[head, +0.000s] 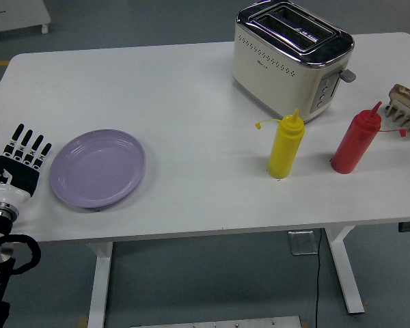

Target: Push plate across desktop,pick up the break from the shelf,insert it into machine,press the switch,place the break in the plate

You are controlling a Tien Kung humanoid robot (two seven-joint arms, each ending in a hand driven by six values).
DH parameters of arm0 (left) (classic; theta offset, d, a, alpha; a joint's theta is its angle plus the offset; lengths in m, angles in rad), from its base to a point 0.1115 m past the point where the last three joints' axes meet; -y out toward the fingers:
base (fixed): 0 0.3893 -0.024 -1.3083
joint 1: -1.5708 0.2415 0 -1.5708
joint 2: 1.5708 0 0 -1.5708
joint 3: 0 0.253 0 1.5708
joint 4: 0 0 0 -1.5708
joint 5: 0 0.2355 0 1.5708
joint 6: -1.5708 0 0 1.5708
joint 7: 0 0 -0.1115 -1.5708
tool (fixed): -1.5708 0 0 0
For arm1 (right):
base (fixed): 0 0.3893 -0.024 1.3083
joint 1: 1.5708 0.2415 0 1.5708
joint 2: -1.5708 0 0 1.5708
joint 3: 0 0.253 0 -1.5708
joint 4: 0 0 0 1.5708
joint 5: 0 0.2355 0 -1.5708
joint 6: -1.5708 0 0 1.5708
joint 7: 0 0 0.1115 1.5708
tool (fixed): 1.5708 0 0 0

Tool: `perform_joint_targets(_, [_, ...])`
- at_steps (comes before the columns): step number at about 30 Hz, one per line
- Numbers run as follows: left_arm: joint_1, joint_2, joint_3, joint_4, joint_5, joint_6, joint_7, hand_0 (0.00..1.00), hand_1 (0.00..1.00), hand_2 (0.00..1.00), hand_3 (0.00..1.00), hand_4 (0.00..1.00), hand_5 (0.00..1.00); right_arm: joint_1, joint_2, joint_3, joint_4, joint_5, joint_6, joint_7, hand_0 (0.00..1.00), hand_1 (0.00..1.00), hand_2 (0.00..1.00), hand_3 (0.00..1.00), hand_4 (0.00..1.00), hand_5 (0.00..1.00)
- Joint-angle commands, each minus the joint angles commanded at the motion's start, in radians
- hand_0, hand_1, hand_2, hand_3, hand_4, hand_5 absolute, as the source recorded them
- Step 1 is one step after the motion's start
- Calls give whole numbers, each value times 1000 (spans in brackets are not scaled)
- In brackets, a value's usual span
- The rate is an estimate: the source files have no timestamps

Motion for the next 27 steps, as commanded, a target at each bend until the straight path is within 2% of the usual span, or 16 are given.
perform_joint_targets(4, [-6,-2,12,4,-3,-1,0,872,885,941,827,620,998,5,-11,-24,-1,-81,-25,-17,783,756,741,675,483,456])
perform_joint_targets(5, [-10,-4,17,5,-4,-2,0,871,885,943,828,622,998,7,-16,-34,-2,-113,-33,-29,814,780,773,741,654,351])
perform_joint_targets(8, [-21,-10,33,11,-7,-4,1,871,885,943,828,622,998,18,-33,-62,-5,-230,-47,-73,814,780,773,741,654,351])
perform_joint_targets(10, [-30,-15,43,16,-8,-5,1,871,885,943,828,622,998,25,-43,-76,-6,-305,-38,-109,814,780,773,741,654,351])
perform_joint_targets(11, [-34,-17,49,18,-9,-6,1,870,885,943,828,623,998,30,-49,-84,-7,-347,-28,-128,831,795,796,774,691,320])
perform_joint_targets(16, [-49,-24,73,30,-15,-9,3,870,885,943,828,623,998,45,-65,-113,-9,-519,25,-194,831,795,796,774,691,320])
perform_joint_targets(17, [-52,-25,81,33,-16,-10,3,871,886,944,829,625,998,46,-68,-118,-6,-555,40,-204,858,821,825,815,732,283])
perform_joint_targets(18, [-54,-26,85,34,-17,-11,3,871,886,944,829,625,998,47,-70,-123,-4,-595,52,-213,858,821,825,815,732,283])
perform_joint_targets(24, [-63,-34,120,46,-25,-14,5,870,886,943,829,623,998,49,-85,-158,21,-808,138,-246,860,821,827,821,742,278])
perform_joint_targets(27, [-66,-36,135,49,-29,-16,6,870,886,943,829,623,998,48,-89,-170,30,-886,163,-251,860,821,827,821,742,278])
